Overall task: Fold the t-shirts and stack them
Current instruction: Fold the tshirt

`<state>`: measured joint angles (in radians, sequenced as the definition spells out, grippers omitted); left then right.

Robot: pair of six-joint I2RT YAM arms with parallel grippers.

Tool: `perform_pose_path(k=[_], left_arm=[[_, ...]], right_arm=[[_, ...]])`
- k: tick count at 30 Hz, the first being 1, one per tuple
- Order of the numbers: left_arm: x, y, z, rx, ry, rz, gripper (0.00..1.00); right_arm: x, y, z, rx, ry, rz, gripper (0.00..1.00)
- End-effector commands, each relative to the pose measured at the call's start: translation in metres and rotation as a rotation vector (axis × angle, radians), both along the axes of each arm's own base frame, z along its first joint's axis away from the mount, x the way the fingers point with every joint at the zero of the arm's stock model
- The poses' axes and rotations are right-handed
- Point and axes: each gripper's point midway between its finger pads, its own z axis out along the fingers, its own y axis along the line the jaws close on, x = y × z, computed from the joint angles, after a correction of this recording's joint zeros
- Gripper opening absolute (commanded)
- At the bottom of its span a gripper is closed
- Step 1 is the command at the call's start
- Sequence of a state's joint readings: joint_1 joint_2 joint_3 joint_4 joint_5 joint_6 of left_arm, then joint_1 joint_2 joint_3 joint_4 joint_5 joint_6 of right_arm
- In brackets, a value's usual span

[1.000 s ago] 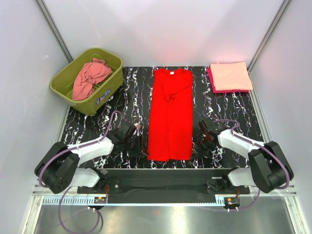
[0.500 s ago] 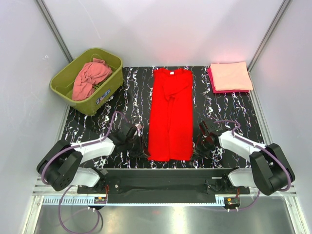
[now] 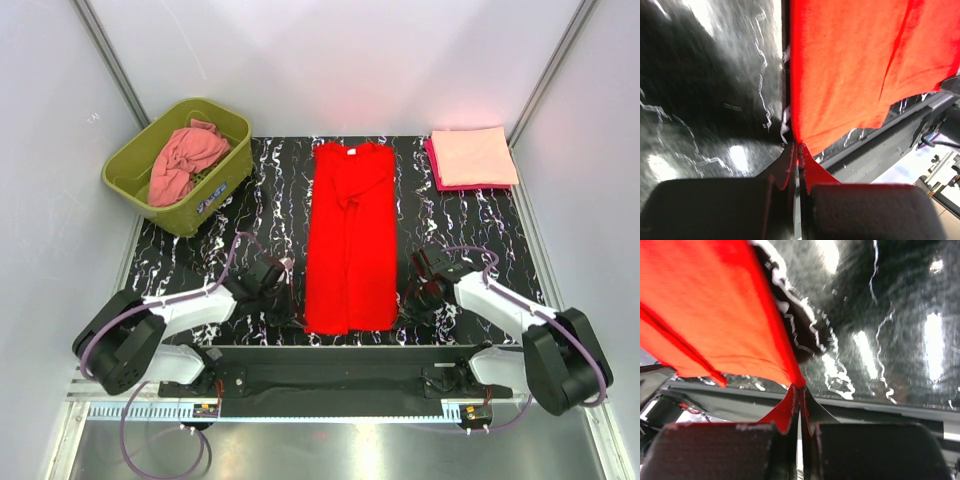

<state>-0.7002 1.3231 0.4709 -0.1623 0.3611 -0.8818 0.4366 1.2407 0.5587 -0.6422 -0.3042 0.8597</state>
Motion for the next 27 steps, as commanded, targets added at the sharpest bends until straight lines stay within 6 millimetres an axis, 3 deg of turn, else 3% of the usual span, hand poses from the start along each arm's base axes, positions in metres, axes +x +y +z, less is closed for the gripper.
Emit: perform_pose_path(k=[1,6,12,18,24,25,27], left_arm=[[-0.003,-0.001,0.011,-0.006,-0.003,0.013,0.0],[-0.003,-0.011,0.009,-0.031,0.033,0.003,0.0],[0.009,-0.023,0.013,-0.045,0.056,0.0,0.0],[0.048,-0.034,0.034,-0.049,0.031,0.017,0.0],[0.095,-0.023,0.04,-0.004,0.015,0.05,0.0],[0.111,-0.026,0.05,-0.011,-0.014,0.055,0.0],[0.128,-0.019,0.041,0.026,-0.003,0.065,0.0]], right_arm=[[0.009,0.001,0.019,0.009,-0.056,0.006,0.0],[0.014,0.005,0.013,0.012,-0.056,0.037,0.0],[0.034,0.0,0.027,-0.053,-0.125,0.097,0.0],[0.071,0.005,0.039,-0.107,-0.18,0.176,0.0],[0.123,0.007,0.051,-0.169,-0.232,0.237,0.0],[0.128,0.007,0.051,-0.174,-0.236,0.254,0.0],[0.15,0.011,0.056,-0.164,-0.256,0.255,0.0]])
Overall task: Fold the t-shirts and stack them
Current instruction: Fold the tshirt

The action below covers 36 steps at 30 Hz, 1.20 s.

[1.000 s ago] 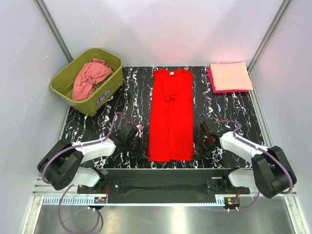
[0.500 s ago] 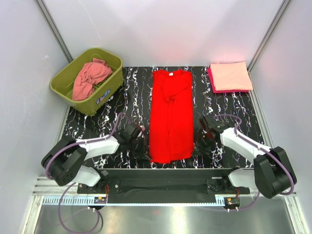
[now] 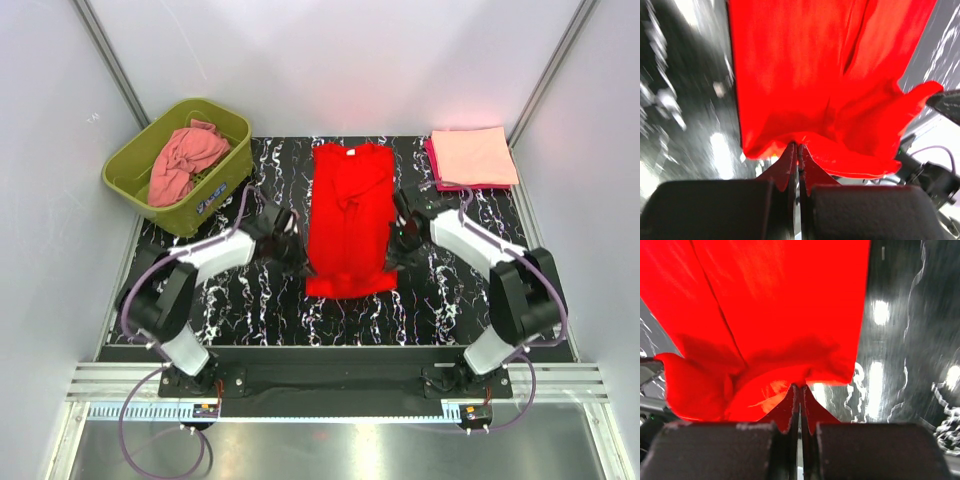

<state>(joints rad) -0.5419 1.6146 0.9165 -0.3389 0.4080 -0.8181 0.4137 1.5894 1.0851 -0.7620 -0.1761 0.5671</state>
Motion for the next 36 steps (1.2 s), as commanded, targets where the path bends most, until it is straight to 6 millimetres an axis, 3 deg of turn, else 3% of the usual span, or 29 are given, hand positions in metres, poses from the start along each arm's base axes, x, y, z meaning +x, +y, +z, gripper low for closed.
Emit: perform_pose_path(k=[1,3,4,6,7,9,15,20,24,30,36], left_arm=[[0.039,0.004,0.011,0.018,-0.033,-0.009,0.0],[0.052,0.004,0.0,0.029,-0.003,-0.016,0.0],[0.07,-0.002,0.01,0.007,-0.035,-0.015,0.0],[0.086,-0.003,0.004,-0.008,-0.014,-0.019,0.0],[0.105,-0.009,0.017,-0.028,-0.054,-0.02,0.0],[0.128,-0.009,0.017,-0.01,-0.064,-0.018,0.0],[0.17,0.002,0.005,0.014,-0.063,0.03,0.0],[0.187,0.008,0.003,-0.017,-0.073,0.062,0.0],[0.203,0.0,0.016,-0.072,-0.12,0.055,0.0],[0.225,-0.006,0.031,-0.119,-0.165,0.058,0.0],[0.245,-0.003,0.032,-0.13,-0.186,0.096,0.0]], right_arm=[[0.037,-0.004,0.012,-0.03,-0.071,0.056,0.0],[0.054,-0.008,0.003,-0.049,-0.058,0.047,0.0],[0.07,-0.008,0.01,-0.046,-0.085,0.048,0.0],[0.093,-0.009,0.007,-0.052,-0.089,0.042,0.0],[0.101,-0.016,0.006,-0.057,-0.09,0.028,0.0],[0.121,-0.02,0.003,-0.072,-0.103,0.035,0.0],[0.163,-0.031,-0.001,-0.108,-0.141,0.05,0.0],[0.18,-0.037,0.001,-0.123,-0.161,0.05,0.0],[0.195,-0.034,0.014,-0.107,-0.21,0.052,0.0],[0.209,-0.032,0.019,-0.101,-0.229,0.061,0.0],[0.227,-0.034,0.023,-0.095,-0.259,0.052,0.0]])
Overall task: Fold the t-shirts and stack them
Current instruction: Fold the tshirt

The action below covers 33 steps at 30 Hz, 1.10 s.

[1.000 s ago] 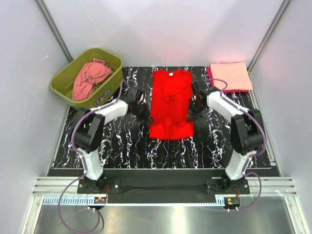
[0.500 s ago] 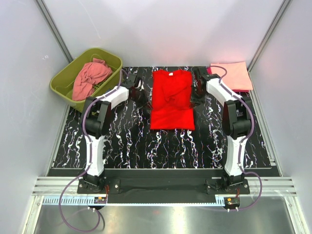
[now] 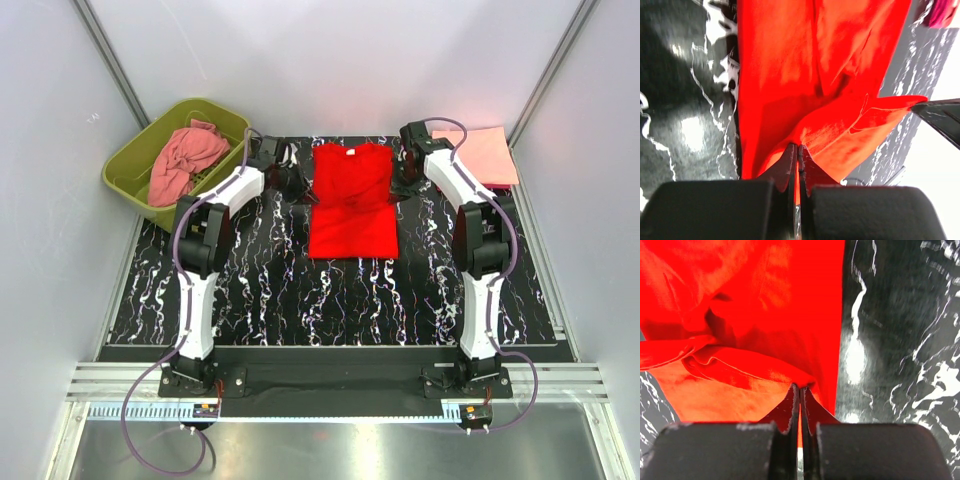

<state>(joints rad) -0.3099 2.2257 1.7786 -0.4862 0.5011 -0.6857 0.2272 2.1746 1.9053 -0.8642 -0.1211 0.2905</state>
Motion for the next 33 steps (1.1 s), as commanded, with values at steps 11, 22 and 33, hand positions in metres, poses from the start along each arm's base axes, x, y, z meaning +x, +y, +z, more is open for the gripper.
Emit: perform_pose_path(k=[11,22,33], left_arm=[[0.058,-0.003,0.006,-0.099,-0.08,0.045,0.0],[0.067,0.008,0.008,-0.046,-0.08,0.096,0.1],[0.028,0.041,0.073,0.146,-0.243,0.136,0.42]], right_arm=[[0.046,-0.011,0.0,-0.021,-0.073,-0.009,0.0],[0.067,-0.015,0.004,-0.035,-0.129,-0.024,0.25],[0.017,-0.015,0.042,0.011,-0.061,-0.029,0.32]])
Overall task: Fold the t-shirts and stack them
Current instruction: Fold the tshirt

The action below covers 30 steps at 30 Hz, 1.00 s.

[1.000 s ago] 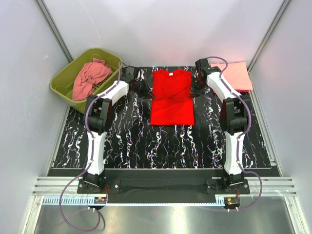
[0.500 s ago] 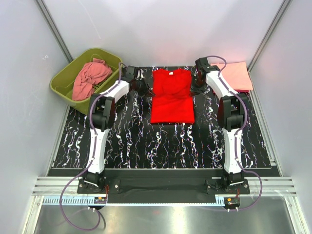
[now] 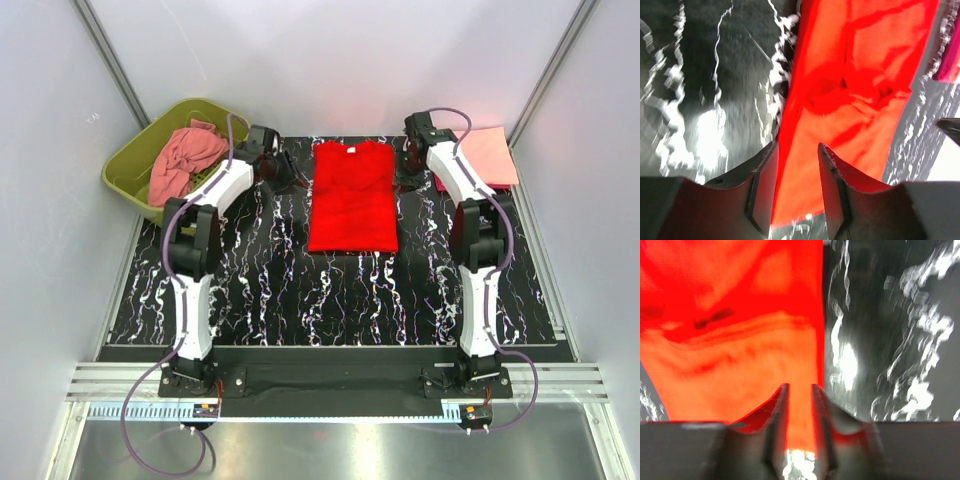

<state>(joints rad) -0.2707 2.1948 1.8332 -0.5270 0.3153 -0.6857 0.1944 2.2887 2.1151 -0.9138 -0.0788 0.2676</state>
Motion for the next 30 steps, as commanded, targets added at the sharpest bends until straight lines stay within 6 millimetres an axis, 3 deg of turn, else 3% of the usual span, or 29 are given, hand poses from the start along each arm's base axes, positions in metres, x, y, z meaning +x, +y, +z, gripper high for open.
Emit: perform_pose_path(k=[1,2,4,7,9,12,13,17,23,27,30], left_arm=[[-0.02,-0.013,0.056,-0.004,-0.161,-0.083,0.41],[-0.026,-0.022,0.055,-0.03,-0.169,-0.12,0.41],[-0.042,-0.042,0.052,-0.092,-0.165,-0.191,0.39],[-0.055,-0.062,0.024,-0.121,-0.117,-0.248,0.38],[-0.06,-0.068,0.006,-0.125,-0.071,-0.259,0.37],[-0.073,-0.061,-0.03,-0.059,0.027,-0.233,0.36],[-0.077,-0.048,-0.042,0.005,0.036,-0.202,0.36],[-0.089,-0.028,-0.062,0.095,0.069,-0.143,0.37],[-0.115,-0.005,-0.092,0.183,0.161,-0.097,0.36],[-0.128,-0.007,-0.09,0.169,0.165,-0.106,0.36],[-0.131,-0.018,-0.062,0.123,0.105,-0.151,0.4]], right_arm=[[-0.032,0.008,0.043,0.092,-0.009,0.024,0.27],[-0.041,0.012,0.033,0.111,0.017,0.035,0.25],[-0.05,0.021,0.033,0.172,0.025,0.053,0.24],[-0.064,0.029,0.023,0.229,0.051,0.076,0.23],[-0.073,0.025,0.002,0.212,0.106,0.06,0.22],[-0.081,0.017,-0.022,0.167,0.141,0.032,0.21],[-0.082,0.015,-0.027,0.156,0.146,0.027,0.21],[-0.095,0.011,-0.056,0.138,0.2,0.021,0.2],[-0.116,-0.004,-0.072,0.074,0.237,-0.024,0.18],[-0.125,-0.003,-0.067,0.087,0.233,-0.027,0.17],[-0.13,-0.005,-0.054,0.085,0.219,-0.033,0.17]])
